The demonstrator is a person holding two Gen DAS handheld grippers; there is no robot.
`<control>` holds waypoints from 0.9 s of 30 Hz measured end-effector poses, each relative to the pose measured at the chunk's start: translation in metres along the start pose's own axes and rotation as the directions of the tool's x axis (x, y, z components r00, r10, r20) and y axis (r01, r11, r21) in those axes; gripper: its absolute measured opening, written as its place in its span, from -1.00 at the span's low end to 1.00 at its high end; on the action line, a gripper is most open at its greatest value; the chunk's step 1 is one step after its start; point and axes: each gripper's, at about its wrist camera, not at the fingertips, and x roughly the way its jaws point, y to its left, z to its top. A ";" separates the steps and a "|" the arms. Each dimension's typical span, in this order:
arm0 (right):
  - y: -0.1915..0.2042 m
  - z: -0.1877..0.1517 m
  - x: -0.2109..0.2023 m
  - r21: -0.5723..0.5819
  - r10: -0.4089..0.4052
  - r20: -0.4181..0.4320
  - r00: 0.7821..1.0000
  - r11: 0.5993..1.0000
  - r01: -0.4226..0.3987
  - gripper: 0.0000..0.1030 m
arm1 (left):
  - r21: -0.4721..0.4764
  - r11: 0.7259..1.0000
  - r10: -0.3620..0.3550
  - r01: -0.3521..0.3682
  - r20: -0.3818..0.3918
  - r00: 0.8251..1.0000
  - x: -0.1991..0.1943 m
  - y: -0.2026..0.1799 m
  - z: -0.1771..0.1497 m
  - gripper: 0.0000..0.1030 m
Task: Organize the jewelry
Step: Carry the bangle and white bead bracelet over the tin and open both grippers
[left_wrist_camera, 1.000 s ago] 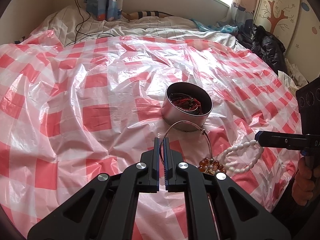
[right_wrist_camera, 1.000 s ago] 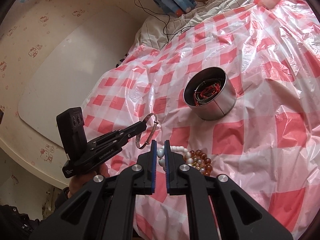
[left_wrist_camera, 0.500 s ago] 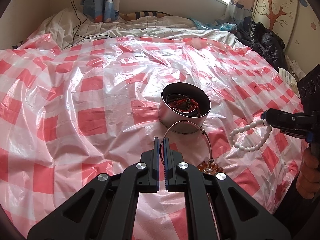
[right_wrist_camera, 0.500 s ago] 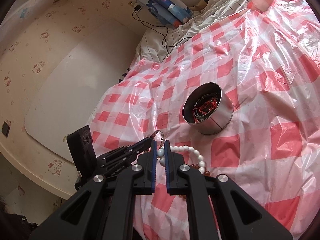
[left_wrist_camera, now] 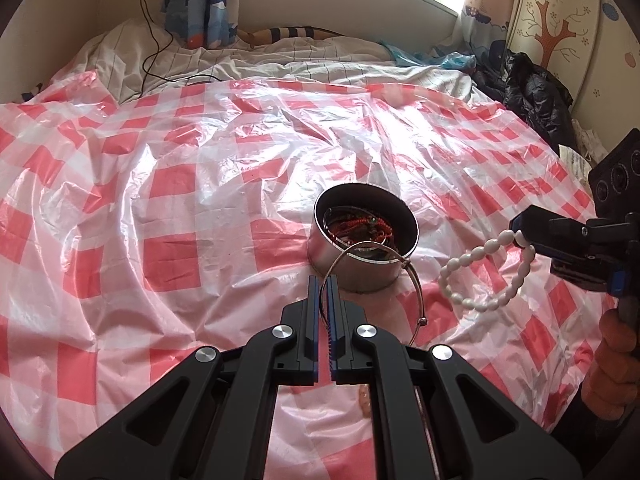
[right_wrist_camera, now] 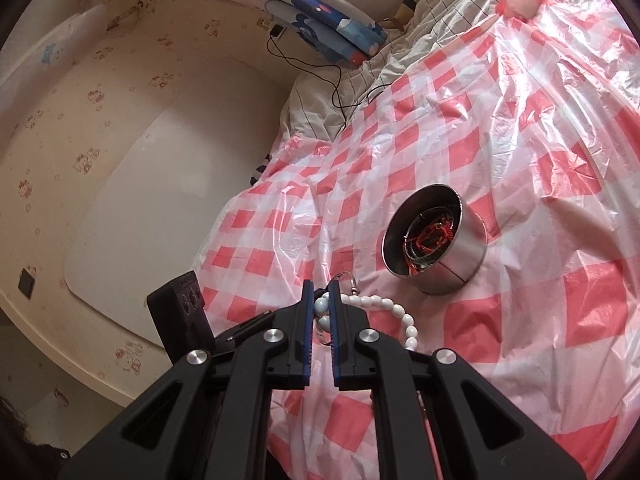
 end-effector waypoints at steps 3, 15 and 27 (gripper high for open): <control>0.000 0.006 0.002 0.011 0.016 0.023 1.000 1.000 -0.016 -0.84 | -0.014 1.000 -0.002 0.002 0.005 1.000 0.008 -0.002 0.008 -0.94; -0.006 0.037 0.000 0.054 0.049 0.108 0.993 0.997 -0.055 -0.84 | -0.014 1.000 0.011 -0.011 0.016 1.000 0.043 -0.019 0.040 -0.94; -0.030 0.053 0.023 0.125 0.030 0.119 0.992 0.991 -0.045 -0.84 | 0.051 0.997 0.052 -0.050 -0.026 0.998 0.085 -0.041 0.053 -0.73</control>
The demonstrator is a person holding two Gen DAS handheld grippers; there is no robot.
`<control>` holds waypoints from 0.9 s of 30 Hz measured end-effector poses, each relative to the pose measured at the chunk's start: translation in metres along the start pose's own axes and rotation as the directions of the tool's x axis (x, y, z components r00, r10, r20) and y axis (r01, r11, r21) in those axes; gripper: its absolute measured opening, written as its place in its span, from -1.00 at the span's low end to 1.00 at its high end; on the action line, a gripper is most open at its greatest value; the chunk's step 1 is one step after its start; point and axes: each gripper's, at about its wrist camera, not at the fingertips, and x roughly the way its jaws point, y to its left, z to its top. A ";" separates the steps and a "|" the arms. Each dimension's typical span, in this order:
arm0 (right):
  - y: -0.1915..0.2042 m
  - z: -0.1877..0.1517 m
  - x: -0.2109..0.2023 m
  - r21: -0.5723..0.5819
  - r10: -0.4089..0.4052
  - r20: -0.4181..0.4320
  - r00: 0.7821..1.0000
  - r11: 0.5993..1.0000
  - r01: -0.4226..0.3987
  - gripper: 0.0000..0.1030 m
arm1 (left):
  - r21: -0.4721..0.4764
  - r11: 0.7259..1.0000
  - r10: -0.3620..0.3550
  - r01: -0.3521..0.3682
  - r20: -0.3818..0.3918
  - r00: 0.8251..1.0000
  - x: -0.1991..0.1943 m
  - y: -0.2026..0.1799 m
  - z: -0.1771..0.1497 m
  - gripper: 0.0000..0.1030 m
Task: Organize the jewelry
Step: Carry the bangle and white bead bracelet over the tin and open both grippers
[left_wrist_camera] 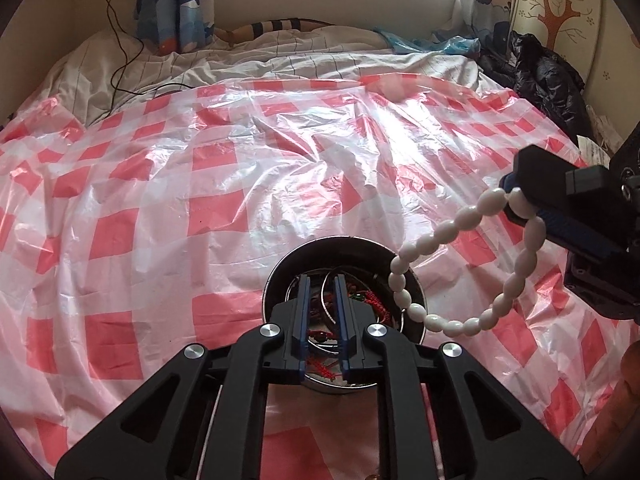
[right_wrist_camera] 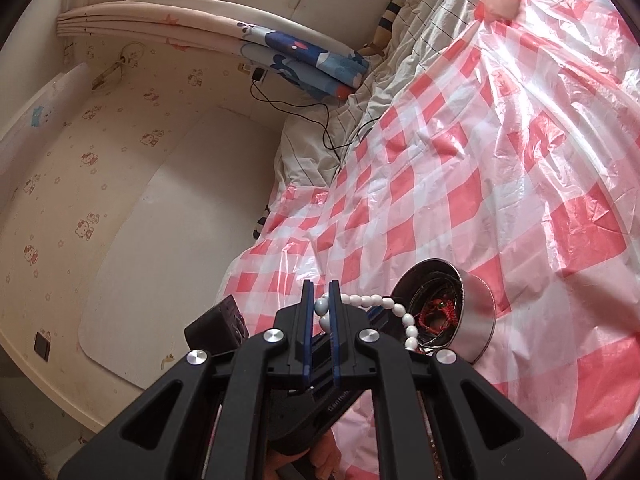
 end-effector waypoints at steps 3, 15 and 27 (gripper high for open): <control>-0.002 0.000 0.009 0.008 -0.006 -0.004 1.000 1.000 0.006 -0.84 | -0.057 0.998 0.017 -0.015 0.023 1.000 -0.013 0.015 0.001 -0.55; -0.020 -0.007 0.029 -0.007 -0.309 -0.001 0.951 0.951 0.309 -0.18 | -0.187 0.981 0.065 -0.048 0.084 0.994 -0.062 0.068 -0.012 -0.18; -0.004 -0.010 0.018 -0.075 -0.366 0.053 0.929 0.926 0.369 0.18 | -0.131 0.989 0.071 -0.061 0.073 0.995 -0.073 0.050 -0.024 -0.04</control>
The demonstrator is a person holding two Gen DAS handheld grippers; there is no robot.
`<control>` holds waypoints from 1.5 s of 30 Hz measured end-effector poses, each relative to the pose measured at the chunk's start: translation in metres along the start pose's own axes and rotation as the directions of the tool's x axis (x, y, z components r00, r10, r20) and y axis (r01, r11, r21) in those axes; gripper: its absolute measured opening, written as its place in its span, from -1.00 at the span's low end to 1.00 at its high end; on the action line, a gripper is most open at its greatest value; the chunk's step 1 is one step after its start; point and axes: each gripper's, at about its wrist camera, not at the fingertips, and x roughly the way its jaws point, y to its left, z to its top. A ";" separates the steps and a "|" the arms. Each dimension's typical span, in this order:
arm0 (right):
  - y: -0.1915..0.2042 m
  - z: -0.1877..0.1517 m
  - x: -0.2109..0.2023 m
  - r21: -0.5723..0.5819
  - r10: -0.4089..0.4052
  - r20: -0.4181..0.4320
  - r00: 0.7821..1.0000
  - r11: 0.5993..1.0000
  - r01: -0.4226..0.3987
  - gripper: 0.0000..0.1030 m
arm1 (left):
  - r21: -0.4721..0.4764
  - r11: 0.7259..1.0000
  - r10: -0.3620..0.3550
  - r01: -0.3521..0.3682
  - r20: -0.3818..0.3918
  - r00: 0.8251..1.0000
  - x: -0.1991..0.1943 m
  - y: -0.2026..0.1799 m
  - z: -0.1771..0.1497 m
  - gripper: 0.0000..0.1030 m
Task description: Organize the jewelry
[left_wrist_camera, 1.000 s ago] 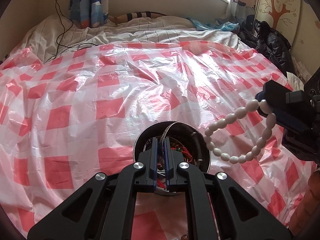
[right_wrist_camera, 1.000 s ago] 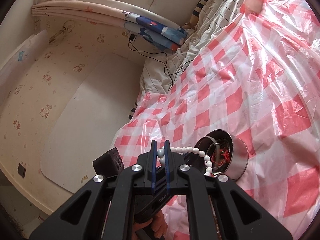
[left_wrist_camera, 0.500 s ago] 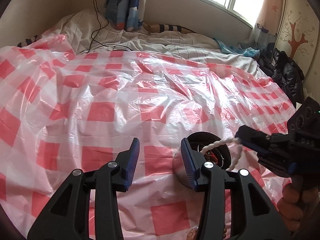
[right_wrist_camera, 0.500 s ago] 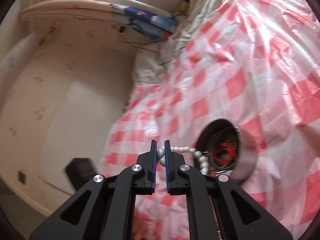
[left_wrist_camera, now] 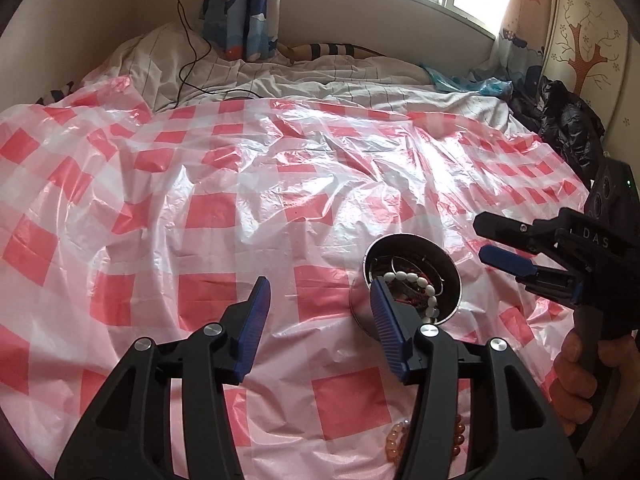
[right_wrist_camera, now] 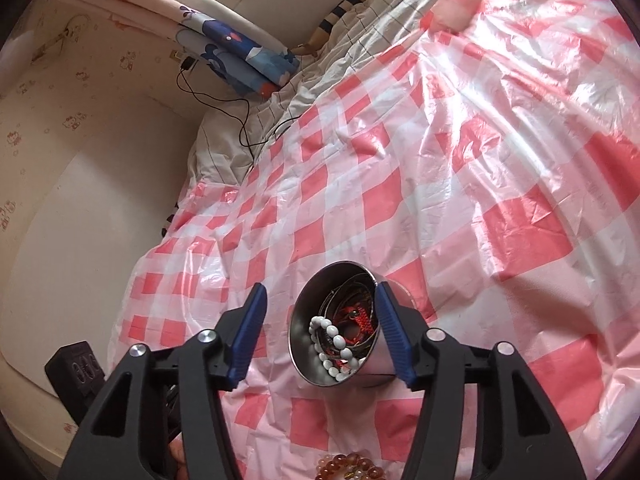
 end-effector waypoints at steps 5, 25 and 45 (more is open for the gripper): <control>0.016 -0.015 -0.018 -0.117 -0.084 0.048 0.995 0.989 0.089 0.45 | 0.014 1.000 -0.013 0.012 0.036 0.999 -0.028 -0.024 -0.020 0.08; 0.002 -0.101 -0.041 -0.226 -0.252 -0.020 0.968 0.944 0.241 0.63 | -0.012 1.000 -0.008 0.009 0.052 0.999 -0.062 -0.041 -0.050 0.36; -0.003 -0.111 -0.036 -0.231 -0.297 -0.027 0.954 0.931 0.283 0.64 | -0.008 1.000 -0.003 0.003 0.057 0.998 -0.064 -0.046 -0.051 0.43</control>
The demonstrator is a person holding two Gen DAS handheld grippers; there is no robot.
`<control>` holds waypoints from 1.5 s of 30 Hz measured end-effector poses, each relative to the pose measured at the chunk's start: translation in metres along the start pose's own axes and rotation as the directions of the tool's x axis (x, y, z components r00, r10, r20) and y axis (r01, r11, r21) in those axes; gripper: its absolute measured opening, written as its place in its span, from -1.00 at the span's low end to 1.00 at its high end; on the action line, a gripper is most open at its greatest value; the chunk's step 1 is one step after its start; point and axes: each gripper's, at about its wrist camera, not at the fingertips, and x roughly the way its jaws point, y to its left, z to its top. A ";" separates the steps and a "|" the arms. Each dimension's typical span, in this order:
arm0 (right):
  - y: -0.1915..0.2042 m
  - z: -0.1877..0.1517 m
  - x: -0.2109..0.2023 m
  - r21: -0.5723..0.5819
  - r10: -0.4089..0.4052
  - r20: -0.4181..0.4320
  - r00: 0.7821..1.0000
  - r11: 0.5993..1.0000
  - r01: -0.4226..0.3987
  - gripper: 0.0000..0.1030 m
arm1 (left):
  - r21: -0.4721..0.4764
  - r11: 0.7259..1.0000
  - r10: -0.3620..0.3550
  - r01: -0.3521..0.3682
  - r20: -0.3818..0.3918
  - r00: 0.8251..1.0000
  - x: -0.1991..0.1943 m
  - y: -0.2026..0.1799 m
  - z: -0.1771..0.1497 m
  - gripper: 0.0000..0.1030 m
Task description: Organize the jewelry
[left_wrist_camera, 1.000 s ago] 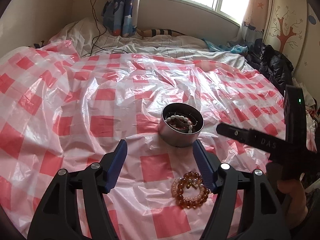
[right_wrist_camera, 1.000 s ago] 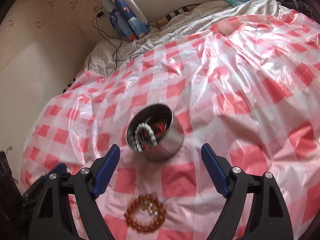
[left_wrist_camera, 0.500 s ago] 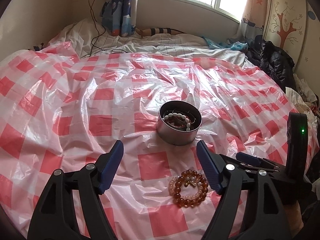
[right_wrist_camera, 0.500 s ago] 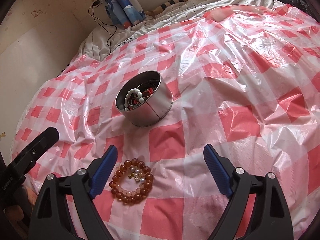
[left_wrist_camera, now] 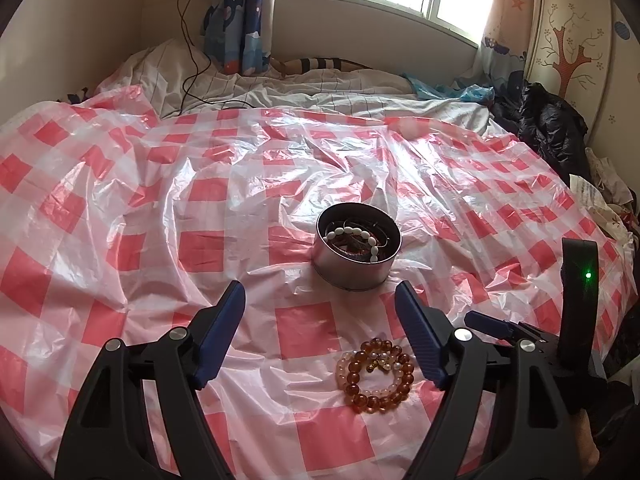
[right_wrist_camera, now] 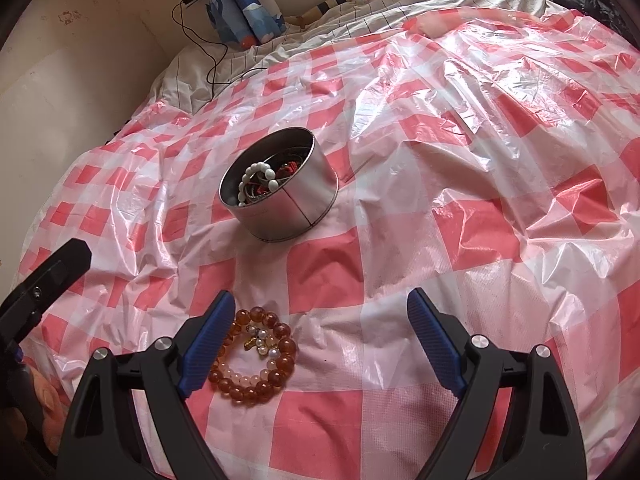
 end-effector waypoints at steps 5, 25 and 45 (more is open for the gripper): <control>0.003 -0.001 0.000 -0.013 -0.006 0.001 1.000 1.000 0.006 0.64 | 0.001 1.000 0.000 0.000 0.000 1.000 0.000 -0.001 0.000 0.44; 0.001 -0.009 0.002 -0.016 -0.037 -0.007 0.999 0.999 0.037 0.69 | 0.001 1.000 0.001 -0.001 0.001 1.000 0.000 -0.005 -0.002 0.49; 0.004 -0.011 0.005 -0.020 -0.041 -0.008 0.999 0.999 0.040 0.74 | 0.005 1.000 0.002 -0.002 -0.001 1.000 0.002 -0.009 -0.002 0.53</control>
